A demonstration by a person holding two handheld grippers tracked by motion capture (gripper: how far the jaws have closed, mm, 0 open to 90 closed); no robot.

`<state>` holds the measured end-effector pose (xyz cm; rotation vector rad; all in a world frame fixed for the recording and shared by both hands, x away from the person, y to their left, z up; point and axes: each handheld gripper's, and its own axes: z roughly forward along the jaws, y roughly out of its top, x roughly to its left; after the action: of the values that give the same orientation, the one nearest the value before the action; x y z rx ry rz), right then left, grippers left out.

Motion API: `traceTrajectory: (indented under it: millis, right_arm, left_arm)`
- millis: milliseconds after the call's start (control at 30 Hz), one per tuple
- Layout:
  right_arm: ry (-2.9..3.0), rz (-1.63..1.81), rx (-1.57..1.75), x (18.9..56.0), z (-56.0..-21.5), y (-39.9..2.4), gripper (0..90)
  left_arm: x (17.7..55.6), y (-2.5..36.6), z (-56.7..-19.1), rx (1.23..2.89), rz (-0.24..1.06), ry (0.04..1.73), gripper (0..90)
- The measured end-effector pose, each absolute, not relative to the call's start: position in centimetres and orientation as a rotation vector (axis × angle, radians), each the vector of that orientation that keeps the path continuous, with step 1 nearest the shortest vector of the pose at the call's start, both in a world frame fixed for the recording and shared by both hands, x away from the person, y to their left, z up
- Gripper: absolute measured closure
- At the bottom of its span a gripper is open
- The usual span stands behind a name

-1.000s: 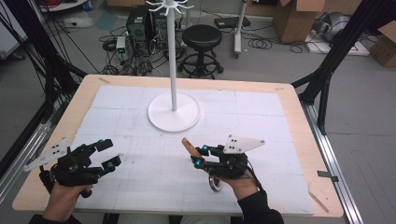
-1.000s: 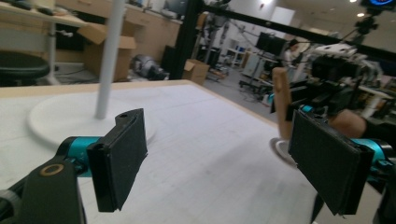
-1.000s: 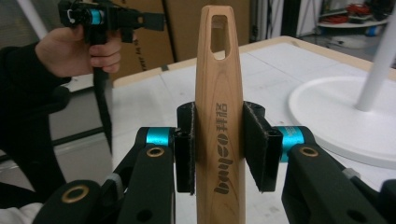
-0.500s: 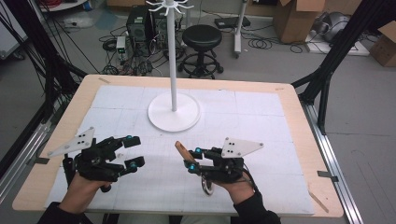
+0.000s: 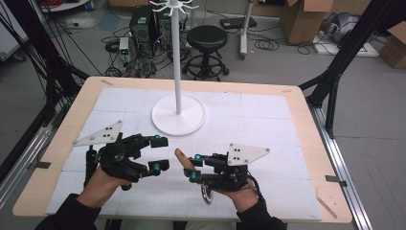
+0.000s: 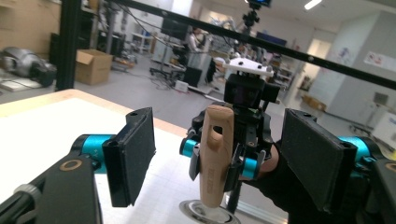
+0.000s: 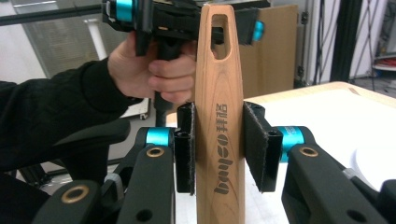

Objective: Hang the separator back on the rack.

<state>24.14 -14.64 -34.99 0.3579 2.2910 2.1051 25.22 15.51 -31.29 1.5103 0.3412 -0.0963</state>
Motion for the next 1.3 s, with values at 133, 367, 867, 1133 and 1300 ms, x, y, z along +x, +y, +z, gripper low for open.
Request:
traceTrajectory:
  millis: [133,367,867,1133,1300]
  right_arm:
    - [2.294,2.132,0.334,23.9,-34.9,-14.4,66.6]
    - [2.301,2.176,0.279,23.7,-34.8,-13.8,66.7]
    - [2.279,2.241,0.247,23.6,-34.6,-13.7,66.6]
    - [2.28,2.257,0.257,23.7,-34.6,-13.7,66.5]
    - [2.291,2.273,0.279,24.0,-34.6,-13.8,63.3]
  left_arm:
    - [25.2,14.5,-31.2,1.523,-0.124,0.305,27.5]
    - [25.1,13.4,-31.1,1.531,-0.159,0.252,39.3]
    - [24.9,13.2,-31.1,1.511,-0.165,0.187,68.7]
    - [24.7,13.2,-30.9,1.514,-0.143,0.211,69.9]
    - [24.5,12.8,-30.6,1.53,-0.108,0.245,70.0]
